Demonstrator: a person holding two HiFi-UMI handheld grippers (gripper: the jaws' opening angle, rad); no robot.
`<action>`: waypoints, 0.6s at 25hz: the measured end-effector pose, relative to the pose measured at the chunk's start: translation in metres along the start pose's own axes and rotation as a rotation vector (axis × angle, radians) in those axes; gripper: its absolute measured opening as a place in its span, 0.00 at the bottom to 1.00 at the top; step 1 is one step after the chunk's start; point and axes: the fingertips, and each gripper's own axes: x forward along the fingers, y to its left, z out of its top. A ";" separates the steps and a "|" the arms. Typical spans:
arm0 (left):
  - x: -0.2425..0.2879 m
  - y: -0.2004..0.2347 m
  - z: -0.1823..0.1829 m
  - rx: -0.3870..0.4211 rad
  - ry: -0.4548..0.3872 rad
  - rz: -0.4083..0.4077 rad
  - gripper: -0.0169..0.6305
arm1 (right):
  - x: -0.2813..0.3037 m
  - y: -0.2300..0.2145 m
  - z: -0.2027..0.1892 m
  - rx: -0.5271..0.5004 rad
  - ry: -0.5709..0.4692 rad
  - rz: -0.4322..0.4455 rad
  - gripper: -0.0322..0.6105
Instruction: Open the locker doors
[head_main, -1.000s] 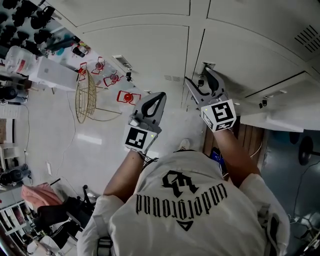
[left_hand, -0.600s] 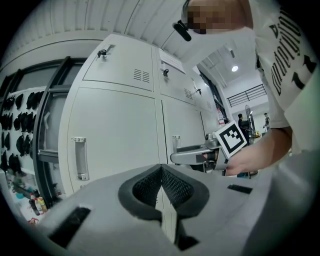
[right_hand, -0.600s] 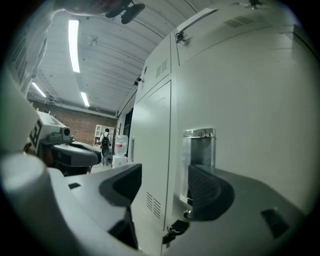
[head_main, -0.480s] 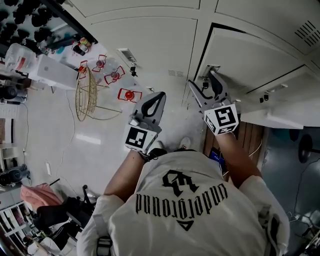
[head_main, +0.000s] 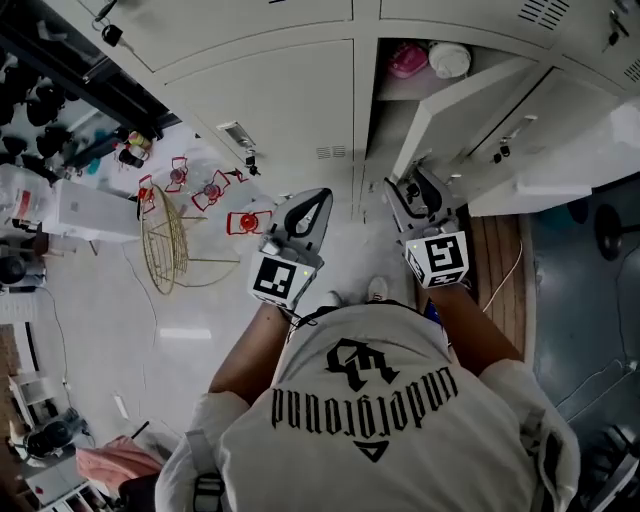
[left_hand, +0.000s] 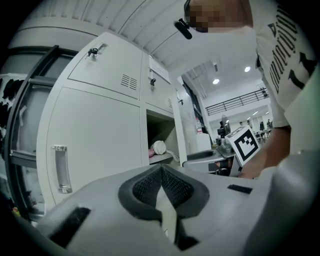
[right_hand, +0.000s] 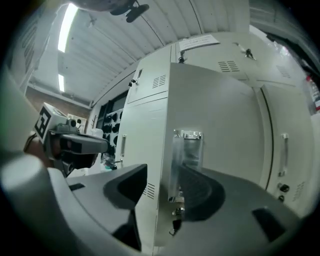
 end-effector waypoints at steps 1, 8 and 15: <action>-0.001 -0.002 0.001 -0.001 -0.003 -0.023 0.04 | -0.006 -0.002 -0.001 -0.003 0.004 -0.034 0.37; -0.001 -0.021 0.003 -0.008 -0.021 -0.189 0.04 | -0.047 -0.020 -0.005 0.001 0.042 -0.233 0.28; 0.010 -0.062 0.004 0.009 -0.032 -0.346 0.04 | -0.110 -0.043 -0.012 0.032 0.052 -0.396 0.28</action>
